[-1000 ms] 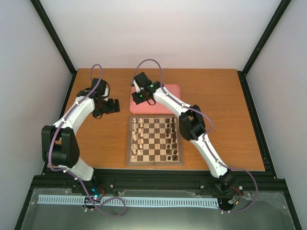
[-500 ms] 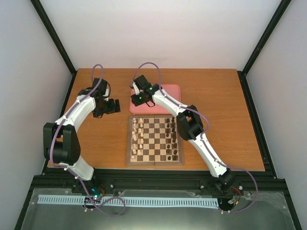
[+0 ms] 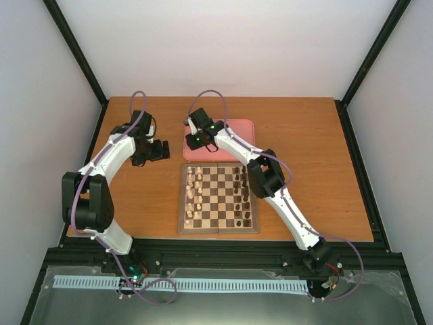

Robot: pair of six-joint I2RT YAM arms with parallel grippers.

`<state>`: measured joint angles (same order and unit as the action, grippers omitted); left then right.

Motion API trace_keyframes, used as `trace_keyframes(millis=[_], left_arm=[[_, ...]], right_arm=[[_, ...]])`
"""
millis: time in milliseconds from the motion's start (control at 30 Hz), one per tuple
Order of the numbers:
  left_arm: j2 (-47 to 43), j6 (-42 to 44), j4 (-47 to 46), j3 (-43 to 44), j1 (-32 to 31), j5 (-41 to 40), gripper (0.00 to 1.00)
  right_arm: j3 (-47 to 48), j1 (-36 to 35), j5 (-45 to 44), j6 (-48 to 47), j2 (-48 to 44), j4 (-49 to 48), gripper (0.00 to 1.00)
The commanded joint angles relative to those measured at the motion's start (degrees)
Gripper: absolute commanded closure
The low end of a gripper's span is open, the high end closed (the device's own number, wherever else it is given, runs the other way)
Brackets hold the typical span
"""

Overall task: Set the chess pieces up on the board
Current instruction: Pick up the chess piece from the storage box.

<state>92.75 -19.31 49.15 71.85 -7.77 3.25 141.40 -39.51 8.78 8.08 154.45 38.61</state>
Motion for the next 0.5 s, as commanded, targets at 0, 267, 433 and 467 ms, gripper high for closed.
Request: trace_keyframes(millis=[0, 267, 433, 467], left_arm=[[0.72, 0.16, 0.65, 2.15, -0.23, 0.6, 0.0], [1.31, 0.18, 0.6, 2.37, -0.27, 0.59, 0.0], [1.57, 0.16, 0.69, 2.57, -0.3, 0.71, 0.0], [1.6, 0.21, 0.7, 2.59, -0.24, 0.78, 0.0]], right_arm=[[2.22, 0.66, 0.5, 0.68, 1.36, -1.33, 0.65], [2.88, 1.04, 0.96, 0.89, 1.65, -2.53, 0.77], [3.0, 1.41, 1.67, 0.63, 1.38, -2.17, 0.93], [2.88, 1.52, 1.59, 0.63, 1.27, -1.96, 0.95]])
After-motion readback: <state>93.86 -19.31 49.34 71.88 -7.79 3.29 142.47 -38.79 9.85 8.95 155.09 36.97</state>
